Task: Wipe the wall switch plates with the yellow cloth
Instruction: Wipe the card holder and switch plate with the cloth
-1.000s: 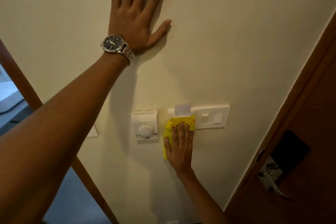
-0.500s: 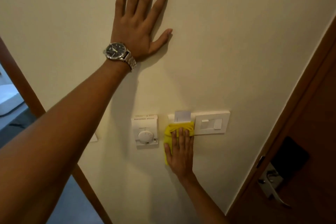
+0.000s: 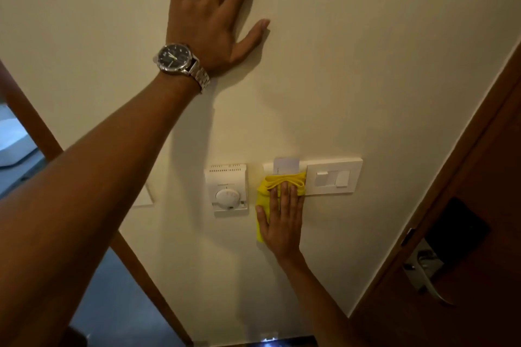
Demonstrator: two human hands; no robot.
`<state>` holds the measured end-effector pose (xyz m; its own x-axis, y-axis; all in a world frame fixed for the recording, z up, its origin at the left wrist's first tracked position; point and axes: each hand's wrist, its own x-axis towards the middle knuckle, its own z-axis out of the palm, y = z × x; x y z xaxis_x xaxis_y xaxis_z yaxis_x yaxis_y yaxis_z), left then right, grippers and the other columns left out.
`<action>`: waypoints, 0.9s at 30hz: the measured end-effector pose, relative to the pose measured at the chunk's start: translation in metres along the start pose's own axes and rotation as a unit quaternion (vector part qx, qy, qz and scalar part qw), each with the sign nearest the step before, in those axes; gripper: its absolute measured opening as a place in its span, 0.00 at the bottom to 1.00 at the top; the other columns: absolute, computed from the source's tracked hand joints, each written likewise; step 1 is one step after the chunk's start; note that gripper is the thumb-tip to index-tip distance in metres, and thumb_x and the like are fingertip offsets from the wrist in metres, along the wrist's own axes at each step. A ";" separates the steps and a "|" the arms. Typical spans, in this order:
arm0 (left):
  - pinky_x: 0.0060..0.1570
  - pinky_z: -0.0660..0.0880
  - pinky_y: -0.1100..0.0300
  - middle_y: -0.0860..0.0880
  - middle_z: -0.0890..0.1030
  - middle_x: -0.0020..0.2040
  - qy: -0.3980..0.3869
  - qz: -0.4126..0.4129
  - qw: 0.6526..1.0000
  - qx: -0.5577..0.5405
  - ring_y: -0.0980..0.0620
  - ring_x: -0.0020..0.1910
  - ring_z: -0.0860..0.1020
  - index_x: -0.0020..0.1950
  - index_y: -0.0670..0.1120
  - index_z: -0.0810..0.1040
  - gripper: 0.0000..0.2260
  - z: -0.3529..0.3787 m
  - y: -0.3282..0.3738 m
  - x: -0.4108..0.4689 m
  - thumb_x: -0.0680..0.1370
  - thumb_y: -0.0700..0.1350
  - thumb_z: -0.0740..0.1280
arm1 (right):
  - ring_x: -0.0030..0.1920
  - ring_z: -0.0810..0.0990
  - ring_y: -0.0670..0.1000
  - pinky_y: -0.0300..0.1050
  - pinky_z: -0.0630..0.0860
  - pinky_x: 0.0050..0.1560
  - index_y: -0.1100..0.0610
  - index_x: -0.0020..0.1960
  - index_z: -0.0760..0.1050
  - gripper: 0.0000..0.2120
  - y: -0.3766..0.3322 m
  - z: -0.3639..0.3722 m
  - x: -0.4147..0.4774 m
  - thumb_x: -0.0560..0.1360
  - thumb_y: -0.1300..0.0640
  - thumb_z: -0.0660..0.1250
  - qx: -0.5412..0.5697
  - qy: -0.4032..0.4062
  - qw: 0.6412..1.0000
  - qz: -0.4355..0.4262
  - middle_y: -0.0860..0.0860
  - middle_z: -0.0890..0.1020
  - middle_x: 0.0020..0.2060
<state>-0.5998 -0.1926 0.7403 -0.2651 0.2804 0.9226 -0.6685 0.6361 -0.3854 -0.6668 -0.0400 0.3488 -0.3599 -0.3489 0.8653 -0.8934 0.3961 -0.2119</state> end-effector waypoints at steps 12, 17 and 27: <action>0.74 0.69 0.38 0.39 0.72 0.76 -0.035 -0.004 0.999 -0.024 0.36 0.75 0.71 0.82 0.47 0.66 0.33 -0.013 0.001 0.002 0.86 0.68 0.52 | 0.82 0.53 0.60 0.68 0.65 0.74 0.57 0.81 0.54 0.37 0.007 0.000 -0.004 0.80 0.44 0.66 0.011 0.006 1.000 -0.017 0.55 0.49 0.83; 0.79 0.61 0.36 0.39 0.66 0.80 -0.059 0.004 0.998 -0.026 0.35 0.79 0.65 0.84 0.49 0.61 0.34 -0.015 0.002 0.001 0.86 0.69 0.50 | 0.82 0.50 0.58 0.67 0.64 0.75 0.55 0.82 0.52 0.33 0.005 -0.004 0.014 0.83 0.46 0.61 -0.005 0.015 1.000 -0.025 0.54 0.49 0.83; 0.79 0.60 0.34 0.39 0.62 0.82 -0.043 0.012 0.999 -0.028 0.35 0.81 0.61 0.85 0.50 0.56 0.34 -0.008 0.001 0.000 0.86 0.68 0.52 | 0.82 0.53 0.58 0.65 0.61 0.77 0.55 0.83 0.50 0.31 -0.003 -0.008 0.031 0.85 0.47 0.58 0.013 0.039 0.999 -0.012 0.54 0.50 0.83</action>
<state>-0.5949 -0.1867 0.7395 -0.3406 0.2356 0.9102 -0.6213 0.6702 -0.4060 -0.6734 -0.0451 0.3794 -0.3177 -0.2893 0.9030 -0.9086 0.3653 -0.2026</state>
